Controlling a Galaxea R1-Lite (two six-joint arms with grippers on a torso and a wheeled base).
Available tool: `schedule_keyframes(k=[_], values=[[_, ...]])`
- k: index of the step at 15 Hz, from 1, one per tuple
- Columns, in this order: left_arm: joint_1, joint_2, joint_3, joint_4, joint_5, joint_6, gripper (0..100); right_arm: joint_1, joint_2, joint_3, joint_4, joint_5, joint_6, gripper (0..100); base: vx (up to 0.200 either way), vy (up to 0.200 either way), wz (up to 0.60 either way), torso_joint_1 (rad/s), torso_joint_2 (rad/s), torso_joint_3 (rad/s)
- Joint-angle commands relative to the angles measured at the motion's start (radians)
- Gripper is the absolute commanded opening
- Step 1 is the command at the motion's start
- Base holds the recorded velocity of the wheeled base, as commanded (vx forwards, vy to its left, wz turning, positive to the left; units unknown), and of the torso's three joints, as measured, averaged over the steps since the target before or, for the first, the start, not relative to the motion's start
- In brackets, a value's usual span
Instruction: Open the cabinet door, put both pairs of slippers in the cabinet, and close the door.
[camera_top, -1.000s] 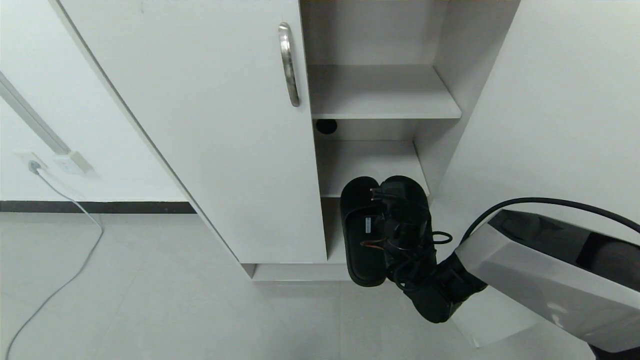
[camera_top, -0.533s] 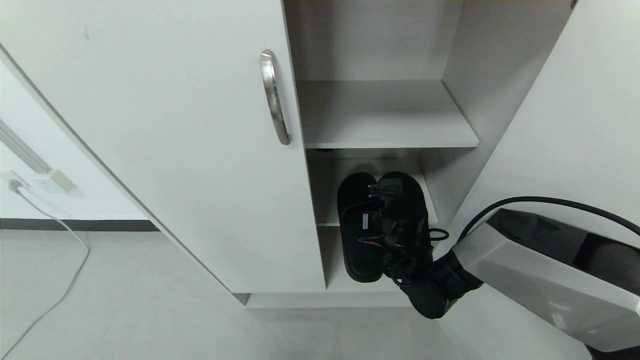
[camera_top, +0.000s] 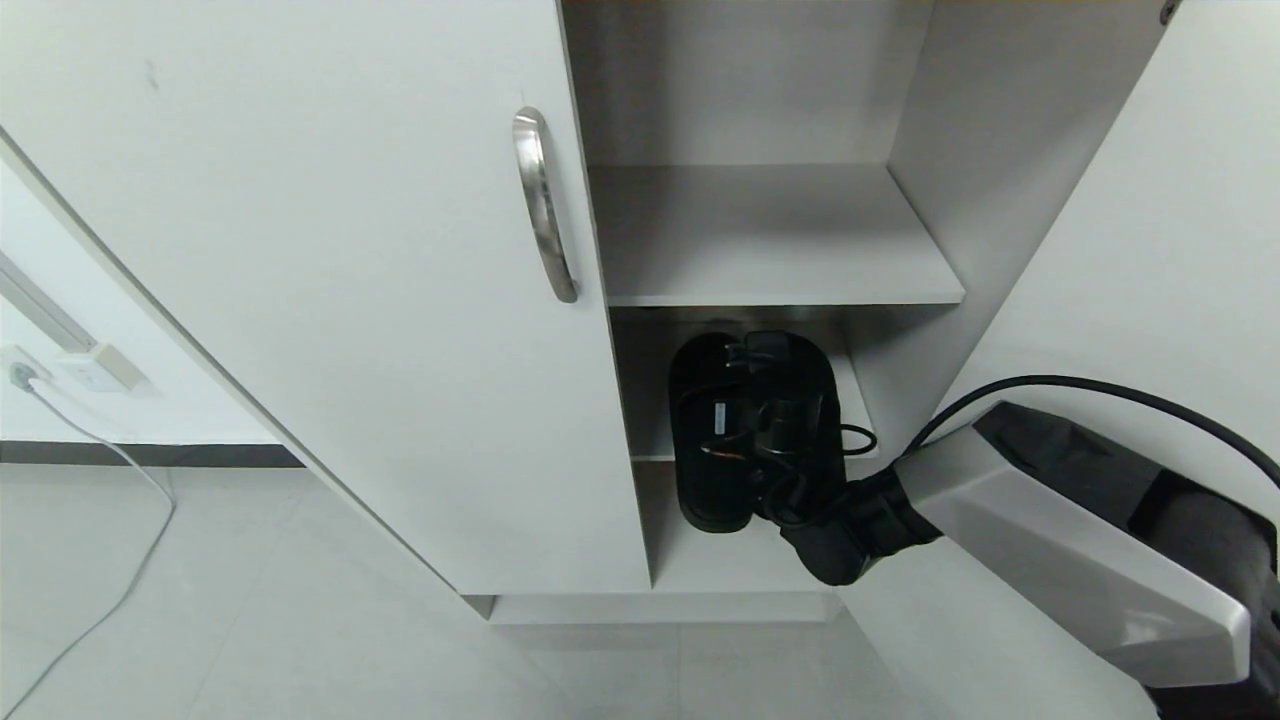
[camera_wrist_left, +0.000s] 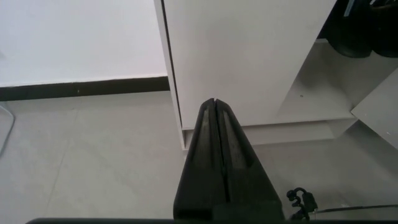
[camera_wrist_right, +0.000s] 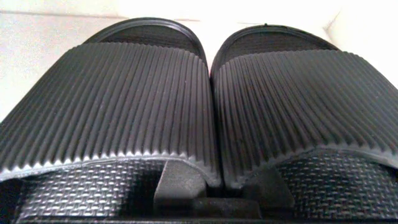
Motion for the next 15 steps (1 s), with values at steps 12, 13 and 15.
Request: schedule_keyframes(k=[12, 13, 15], values=[[0.000, 0.001, 0.000, 0.000, 0.000, -0.001, 0, -0.066, 0.081, -0.322, 0.236, 0.058, 0.006, 0, 0.000, 0.000, 0.00, 0.000, 0.00, 0.000], [0.000, 0.001, 0.000, 0.000, 0.000, -0.001, 0, -0.067, 0.092, -0.340, 0.241, 0.056, 0.006, 0, 0.000, 0.000, 0.00, 0.000, 0.00, 0.000], [0.000, 0.001, 0.000, 0.000, 0.000, -0.001, 0, -0.073, 0.104, -0.366, 0.259, 0.056, 0.006, 0, 0.000, 0.000, 0.00, 0.000, 0.00, 0.000]])
